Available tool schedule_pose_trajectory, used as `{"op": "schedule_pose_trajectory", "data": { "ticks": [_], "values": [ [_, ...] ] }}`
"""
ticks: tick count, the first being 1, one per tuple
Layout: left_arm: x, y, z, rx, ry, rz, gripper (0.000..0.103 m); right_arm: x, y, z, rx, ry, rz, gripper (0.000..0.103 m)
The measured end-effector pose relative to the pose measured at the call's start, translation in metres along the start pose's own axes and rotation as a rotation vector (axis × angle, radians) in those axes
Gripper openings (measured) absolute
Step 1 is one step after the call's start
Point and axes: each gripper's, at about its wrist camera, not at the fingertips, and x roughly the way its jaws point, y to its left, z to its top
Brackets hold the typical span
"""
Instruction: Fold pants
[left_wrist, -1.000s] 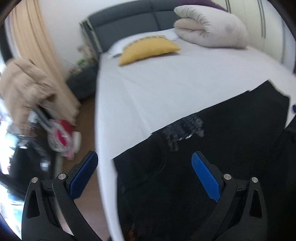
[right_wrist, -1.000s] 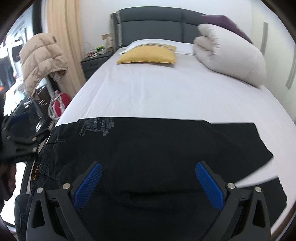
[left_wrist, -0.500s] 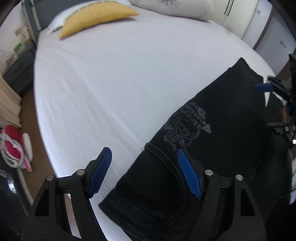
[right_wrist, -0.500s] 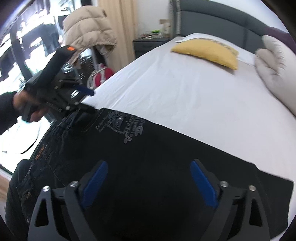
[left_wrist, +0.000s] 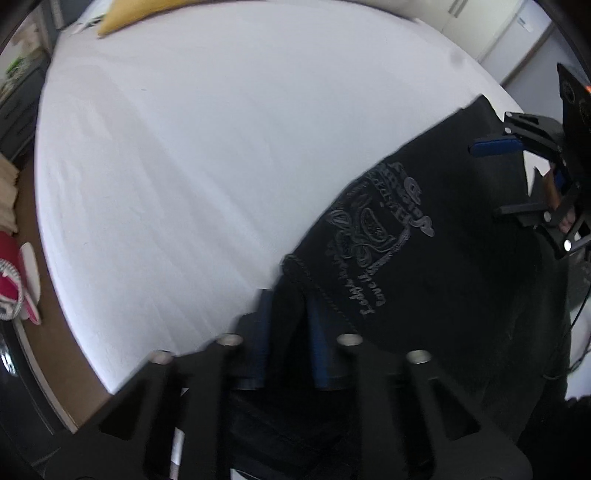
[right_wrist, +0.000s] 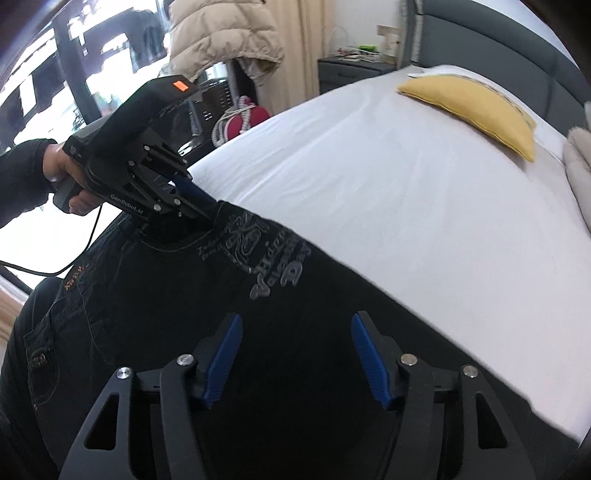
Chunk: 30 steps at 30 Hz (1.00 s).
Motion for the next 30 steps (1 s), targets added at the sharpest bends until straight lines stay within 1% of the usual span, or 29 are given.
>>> {"op": "schedule_pose_trajectory", "data": {
  "ticks": [2, 3, 5, 9, 10, 12, 13, 14, 15, 16, 17, 18, 19, 20, 21, 23, 24, 27, 30],
  "values": [
    [-0.004, -0.003, -0.004, -0.007, -0.03, 0.01, 0.007, 0.002, -0.003, 0.011, -0.02, 0.005, 0.012, 0.063],
    [-0.006, -0.008, -0.007, -0.001, -0.049, 0.027, 0.006, 0.003, -0.004, 0.015, -0.029, 0.01, 0.015, 0.063],
    [-0.011, -0.014, -0.012, 0.008, -0.079, 0.047, 0.005, 0.009, -0.009, 0.025, -0.061, 0.035, 0.006, 0.062],
    [-0.036, -0.032, -0.027, 0.029, -0.197, 0.081, 0.004, 0.025, -0.019, 0.035, -0.12, 0.112, -0.01, 0.06],
    [-0.042, -0.037, -0.031, 0.036, -0.218, 0.087, 0.004, 0.027, -0.021, 0.036, -0.133, 0.123, 0.001, 0.06],
    [-0.055, -0.045, -0.041, 0.063, -0.248, 0.108, 0.004, 0.033, -0.023, 0.038, -0.157, 0.142, 0.008, 0.06],
    [-0.057, -0.051, -0.044, 0.077, -0.256, 0.117, 0.004, 0.038, -0.026, 0.038, -0.169, 0.164, -0.002, 0.06],
    [-0.069, -0.041, -0.046, 0.088, -0.261, 0.123, 0.004, 0.042, -0.03, 0.039, -0.17, 0.177, -0.008, 0.06],
    [-0.071, -0.045, -0.047, 0.097, -0.271, 0.128, 0.004, 0.046, -0.033, 0.04, -0.167, 0.189, -0.005, 0.06],
    [-0.07, -0.048, -0.042, 0.1, -0.274, 0.129, 0.004, 0.05, -0.036, 0.039, -0.159, 0.2, 0.003, 0.059],
    [-0.07, -0.048, -0.042, 0.101, -0.277, 0.128, 0.004, 0.053, -0.039, 0.039, -0.148, 0.21, 0.017, 0.047],
    [-0.067, -0.06, -0.042, 0.099, -0.283, 0.131, 0.004, 0.055, -0.04, 0.038, -0.141, 0.22, 0.033, 0.03],
    [-0.067, -0.064, -0.045, 0.098, -0.287, 0.133, 0.004, 0.057, -0.038, 0.038, -0.141, 0.232, 0.047, 0.024],
    [-0.068, -0.065, -0.052, 0.096, -0.289, 0.136, 0.004, 0.058, -0.036, 0.037, -0.147, 0.235, 0.045, 0.013],
    [-0.07, -0.062, -0.054, 0.093, -0.291, 0.141, 0.004, 0.057, -0.034, 0.037, -0.15, 0.234, 0.046, 0.009],
    [-0.068, -0.059, -0.054, 0.084, -0.298, 0.143, 0.004, 0.051, -0.033, 0.036, -0.128, 0.215, 0.044, 0.007],
    [-0.075, -0.061, -0.066, 0.075, -0.305, 0.14, 0.004, 0.046, -0.034, 0.037, -0.108, 0.199, 0.047, 0.007],
    [-0.088, -0.053, -0.078, 0.053, -0.316, 0.122, 0.004, 0.031, -0.03, 0.04, -0.069, 0.141, 0.033, 0.006],
    [-0.098, -0.064, -0.087, 0.044, -0.324, 0.109, 0.004, 0.014, -0.005, 0.033, -0.085, 0.099, 0.014, 0.006]
  ]
}}
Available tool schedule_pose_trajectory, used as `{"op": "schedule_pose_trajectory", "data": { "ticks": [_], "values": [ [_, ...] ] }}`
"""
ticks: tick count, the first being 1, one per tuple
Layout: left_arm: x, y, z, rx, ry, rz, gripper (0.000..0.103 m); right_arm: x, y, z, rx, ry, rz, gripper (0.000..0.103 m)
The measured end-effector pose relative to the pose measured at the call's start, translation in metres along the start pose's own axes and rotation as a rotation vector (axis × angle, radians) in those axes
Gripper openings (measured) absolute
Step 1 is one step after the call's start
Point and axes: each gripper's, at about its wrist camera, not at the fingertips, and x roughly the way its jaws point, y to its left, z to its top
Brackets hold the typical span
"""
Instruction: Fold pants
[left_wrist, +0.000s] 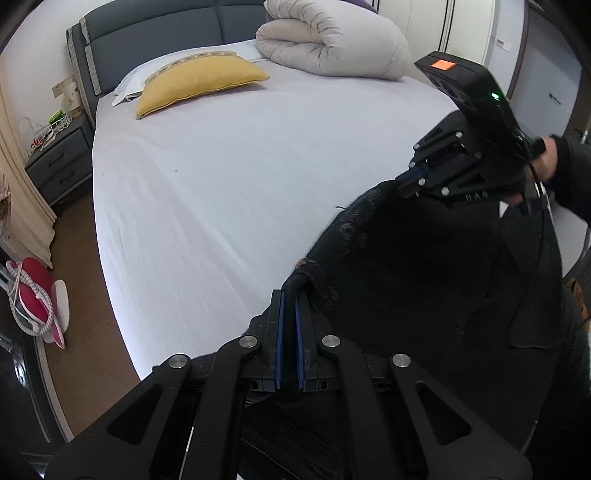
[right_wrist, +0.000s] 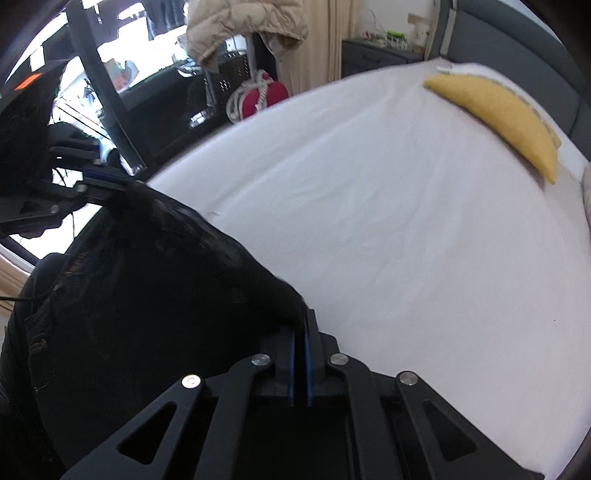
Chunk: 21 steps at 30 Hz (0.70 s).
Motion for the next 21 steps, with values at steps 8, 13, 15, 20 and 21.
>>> {"op": "schedule_pose_trajectory", "data": {
  "ticks": [8, 13, 15, 20, 21],
  "values": [
    [-0.045, -0.037, -0.028, 0.008, -0.009, -0.027, 0.004, -0.024, 0.079, -0.041, -0.016, -0.061, 0.059, 0.006],
    [-0.071, -0.077, -0.07, 0.084, 0.018, -0.034, 0.004, -0.043, 0.117, -0.077, -0.031, -0.065, 0.009, 0.006],
    [-0.079, -0.094, -0.092, 0.118, 0.039, -0.035, 0.004, -0.053, 0.135, -0.094, -0.061, -0.063, -0.025, 0.006],
    [-0.096, -0.133, -0.144, 0.173, 0.096, -0.052, 0.004, -0.066, 0.192, -0.134, -0.17, -0.029, -0.107, 0.006],
    [-0.1, -0.141, -0.154, 0.182, 0.106, -0.062, 0.004, -0.067, 0.196, -0.14, -0.186, -0.023, -0.117, 0.006]
  ]
}}
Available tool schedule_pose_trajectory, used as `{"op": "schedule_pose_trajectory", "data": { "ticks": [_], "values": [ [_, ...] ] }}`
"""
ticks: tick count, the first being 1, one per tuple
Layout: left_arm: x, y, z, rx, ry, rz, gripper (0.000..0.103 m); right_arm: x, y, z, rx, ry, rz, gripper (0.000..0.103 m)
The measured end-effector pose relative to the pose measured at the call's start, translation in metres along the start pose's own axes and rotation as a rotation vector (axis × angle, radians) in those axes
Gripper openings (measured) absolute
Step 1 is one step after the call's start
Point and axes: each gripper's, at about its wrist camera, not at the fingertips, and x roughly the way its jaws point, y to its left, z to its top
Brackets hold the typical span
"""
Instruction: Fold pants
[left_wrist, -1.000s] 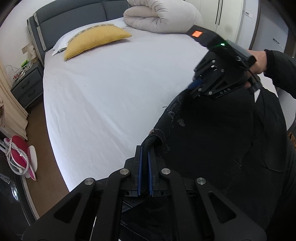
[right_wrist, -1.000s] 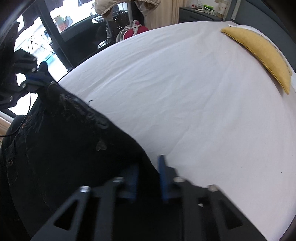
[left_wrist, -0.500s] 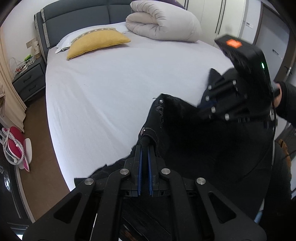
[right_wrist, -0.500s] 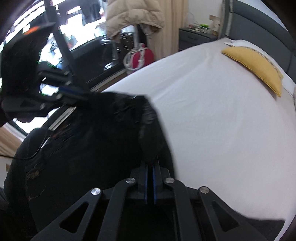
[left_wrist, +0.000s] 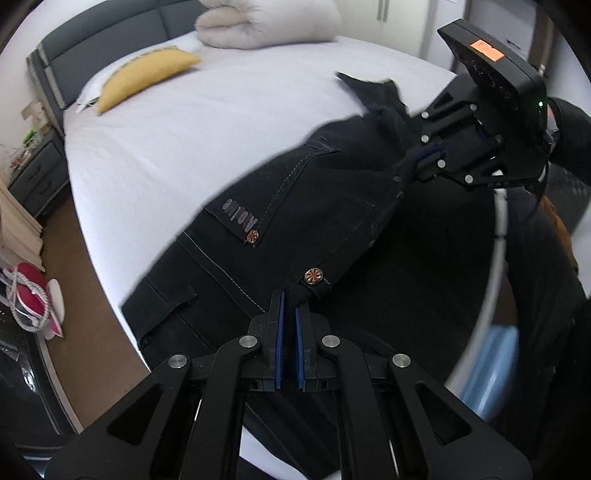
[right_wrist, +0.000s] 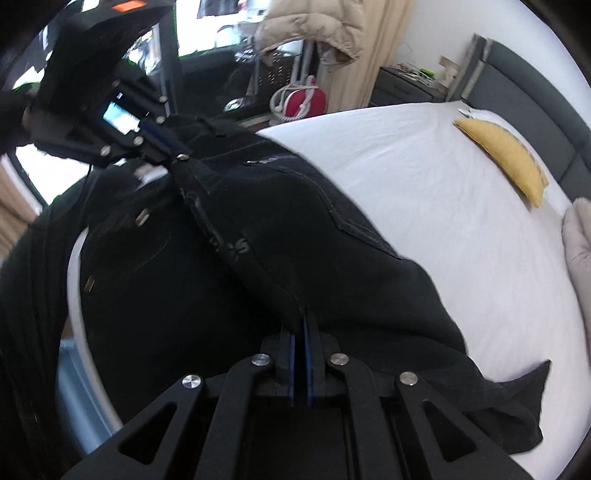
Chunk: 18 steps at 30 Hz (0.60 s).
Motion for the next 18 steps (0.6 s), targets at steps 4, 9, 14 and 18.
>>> {"op": "schedule_pose_trajectory", "data": {
  "ticks": [4, 9, 14, 18],
  "values": [
    [0.0, -0.041, -0.029, 0.054, 0.051, -0.006, 0.004, -0.005, 0.045, -0.026, -0.097, 0.047, -0.05, 0.005],
    [-0.004, -0.071, -0.045, 0.098, 0.072, -0.008, 0.004, -0.002, 0.078, -0.042, -0.159, 0.089, -0.102, 0.005],
    [-0.01, -0.085, -0.046, 0.136, 0.082, 0.004, 0.004, -0.006, 0.096, -0.046, -0.184, 0.091, -0.155, 0.005],
    [-0.011, -0.08, -0.047, 0.148, 0.089, -0.002, 0.004, -0.01, 0.11, -0.051, -0.192, 0.092, -0.187, 0.006]
  ]
}}
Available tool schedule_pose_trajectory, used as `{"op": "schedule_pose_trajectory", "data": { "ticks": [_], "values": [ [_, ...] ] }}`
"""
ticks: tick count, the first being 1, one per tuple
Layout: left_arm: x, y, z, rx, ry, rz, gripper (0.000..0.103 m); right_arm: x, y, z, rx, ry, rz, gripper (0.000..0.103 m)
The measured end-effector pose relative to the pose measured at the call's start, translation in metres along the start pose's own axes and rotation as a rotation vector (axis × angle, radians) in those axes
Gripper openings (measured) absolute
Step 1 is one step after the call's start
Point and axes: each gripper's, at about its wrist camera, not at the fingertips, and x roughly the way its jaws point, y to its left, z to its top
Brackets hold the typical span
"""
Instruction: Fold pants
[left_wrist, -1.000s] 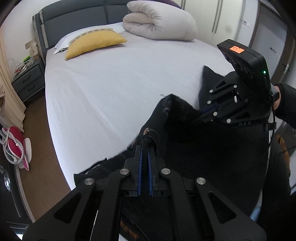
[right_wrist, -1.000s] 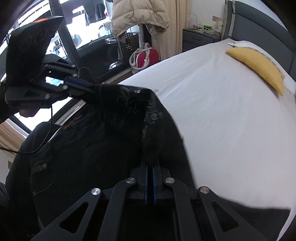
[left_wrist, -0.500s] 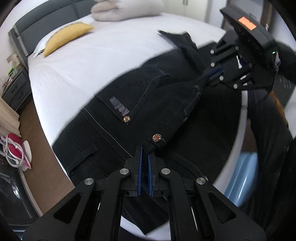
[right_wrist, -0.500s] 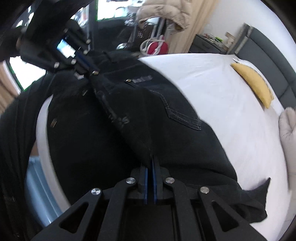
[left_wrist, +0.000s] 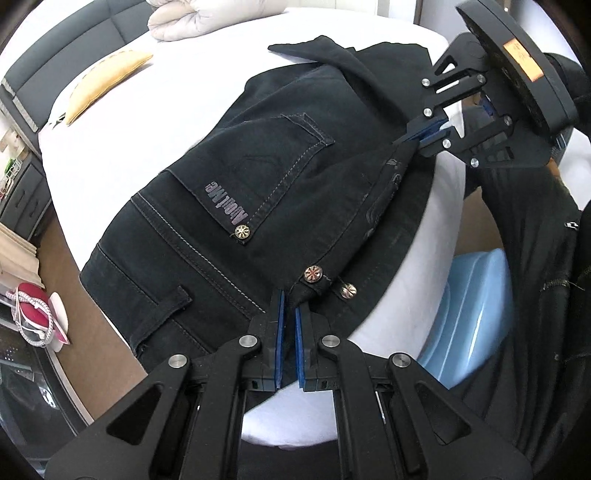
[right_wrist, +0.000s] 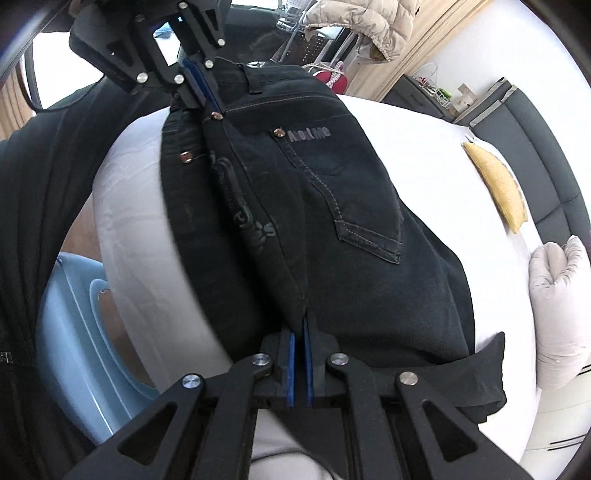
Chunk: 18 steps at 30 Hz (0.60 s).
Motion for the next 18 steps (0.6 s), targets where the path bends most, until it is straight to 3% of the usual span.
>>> {"op": "schedule_pose_trajectory", "data": {
  "ticks": [15, 18],
  "values": [
    [-0.008, 0.002, -0.021, 0.012, -0.002, -0.006, 0.004, -0.003, 0.018, -0.007, 0.024, 0.012, -0.039, 0.006],
    [-0.003, 0.0, -0.026, 0.014, 0.003, 0.011, 0.009, 0.004, 0.018, -0.007, 0.032, 0.021, -0.026, 0.007]
  ]
}}
